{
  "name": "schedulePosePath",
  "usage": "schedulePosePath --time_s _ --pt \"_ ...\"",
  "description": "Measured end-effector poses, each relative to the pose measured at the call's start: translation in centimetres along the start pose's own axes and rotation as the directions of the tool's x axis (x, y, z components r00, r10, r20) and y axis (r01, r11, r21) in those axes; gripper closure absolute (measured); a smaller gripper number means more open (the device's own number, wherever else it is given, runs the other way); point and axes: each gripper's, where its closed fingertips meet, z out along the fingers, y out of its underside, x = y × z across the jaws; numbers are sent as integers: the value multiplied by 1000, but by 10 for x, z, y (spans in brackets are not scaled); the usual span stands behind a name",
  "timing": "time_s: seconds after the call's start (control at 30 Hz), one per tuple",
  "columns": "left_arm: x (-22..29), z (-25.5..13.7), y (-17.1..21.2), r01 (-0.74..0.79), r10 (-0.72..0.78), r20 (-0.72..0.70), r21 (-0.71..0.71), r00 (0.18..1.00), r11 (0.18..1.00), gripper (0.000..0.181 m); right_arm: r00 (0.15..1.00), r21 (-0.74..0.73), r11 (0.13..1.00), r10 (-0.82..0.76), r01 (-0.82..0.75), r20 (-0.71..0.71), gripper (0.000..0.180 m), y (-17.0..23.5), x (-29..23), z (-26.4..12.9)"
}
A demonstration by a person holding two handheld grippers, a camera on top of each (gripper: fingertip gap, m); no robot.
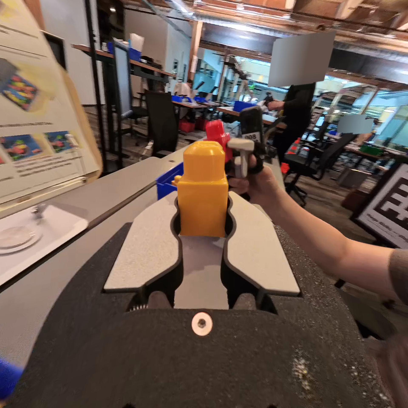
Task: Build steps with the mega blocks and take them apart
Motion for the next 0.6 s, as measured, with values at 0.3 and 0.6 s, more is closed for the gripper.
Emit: schedulePosePath --time_s 0.3,0.6 --pt "22 46 27 100 -96 -196 9 976 995 144 967 157 983 -132 98 220 143 -24 -67 24" --pt "17 45 28 105 -100 -186 17 977 994 144 960 98 993 -94 70 263 143 5 -52 60"
